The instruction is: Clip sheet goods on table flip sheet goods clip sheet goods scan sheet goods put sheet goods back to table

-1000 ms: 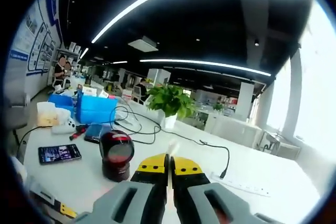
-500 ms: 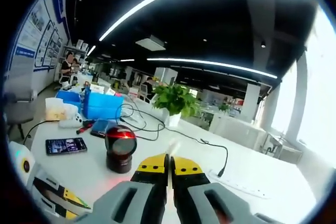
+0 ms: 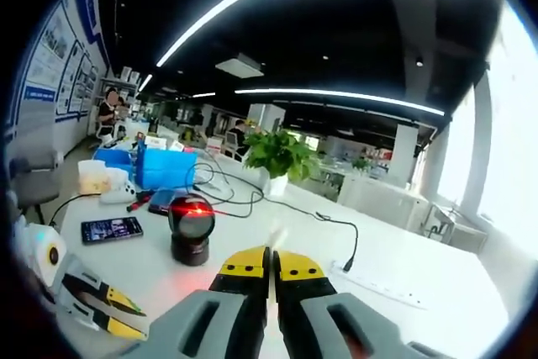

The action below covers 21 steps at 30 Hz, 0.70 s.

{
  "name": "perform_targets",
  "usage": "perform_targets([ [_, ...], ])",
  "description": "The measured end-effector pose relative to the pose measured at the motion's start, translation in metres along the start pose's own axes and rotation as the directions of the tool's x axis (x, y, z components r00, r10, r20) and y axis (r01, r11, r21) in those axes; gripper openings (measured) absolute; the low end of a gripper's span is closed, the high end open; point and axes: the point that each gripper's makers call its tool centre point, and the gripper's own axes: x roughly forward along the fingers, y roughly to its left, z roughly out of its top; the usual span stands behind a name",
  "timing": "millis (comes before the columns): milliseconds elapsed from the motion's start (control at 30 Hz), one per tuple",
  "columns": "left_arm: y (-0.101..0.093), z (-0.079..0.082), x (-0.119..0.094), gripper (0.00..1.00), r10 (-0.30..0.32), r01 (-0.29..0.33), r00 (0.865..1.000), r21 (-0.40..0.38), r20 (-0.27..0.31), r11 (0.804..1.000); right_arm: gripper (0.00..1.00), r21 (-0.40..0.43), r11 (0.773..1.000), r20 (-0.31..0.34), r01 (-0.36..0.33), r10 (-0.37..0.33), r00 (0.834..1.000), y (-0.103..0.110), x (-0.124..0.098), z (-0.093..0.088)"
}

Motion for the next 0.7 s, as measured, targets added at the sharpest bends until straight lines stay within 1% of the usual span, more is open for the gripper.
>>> perform_targets([
  [267,0.000,0.000,0.000,0.11,0.001,-0.001,1.000,0.004,-0.001,1.000,0.00,-0.012,1.000,-0.018,-0.011,0.010,1.000,-0.005,-0.009,-0.005],
  [400,0.000,-0.001,0.000,0.11,0.001,-0.001,1.000,0.005,-0.001,1.000,0.00,-0.028,0.999,-0.038,-0.025,0.024,0.999,-0.007,-0.012,-0.011],
  [600,0.000,-0.001,0.000,0.11,0.001,-0.001,1.000,0.006,-0.002,1.000,0.00,-0.002,0.999,-0.064,-0.054,0.054,0.996,-0.009,-0.015,-0.020],
  [700,0.000,-0.001,0.000,0.11,0.001,-0.001,1.000,0.005,-0.002,1.000,0.00,0.014,0.998,-0.064,-0.061,0.062,0.996,-0.011,-0.016,-0.021],
])
